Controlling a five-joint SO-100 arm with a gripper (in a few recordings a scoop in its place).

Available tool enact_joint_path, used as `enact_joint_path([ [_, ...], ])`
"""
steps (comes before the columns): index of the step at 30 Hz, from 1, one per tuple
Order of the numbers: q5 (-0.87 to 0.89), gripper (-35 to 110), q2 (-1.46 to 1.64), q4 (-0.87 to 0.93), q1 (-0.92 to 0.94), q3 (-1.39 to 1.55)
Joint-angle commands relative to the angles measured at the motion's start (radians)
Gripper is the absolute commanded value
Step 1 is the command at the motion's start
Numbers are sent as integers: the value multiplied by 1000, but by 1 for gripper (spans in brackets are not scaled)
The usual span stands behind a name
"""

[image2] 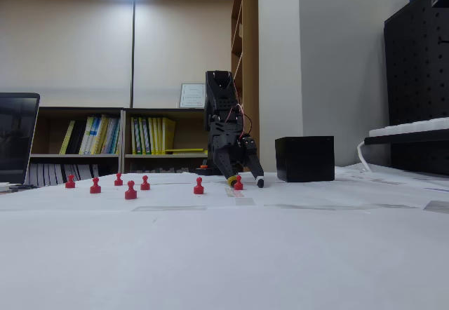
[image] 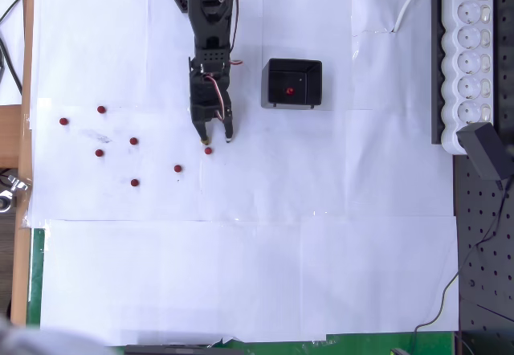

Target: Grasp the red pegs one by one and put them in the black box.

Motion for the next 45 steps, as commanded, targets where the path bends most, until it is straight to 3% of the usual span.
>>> enact_joint_path([
  [1,-3,18,28,-18,18,41],
  [21,5,17,123,-18,26,137],
  [39,14,0,121,-43,32,107],
  [45,-20,0,31,107,28,117],
])
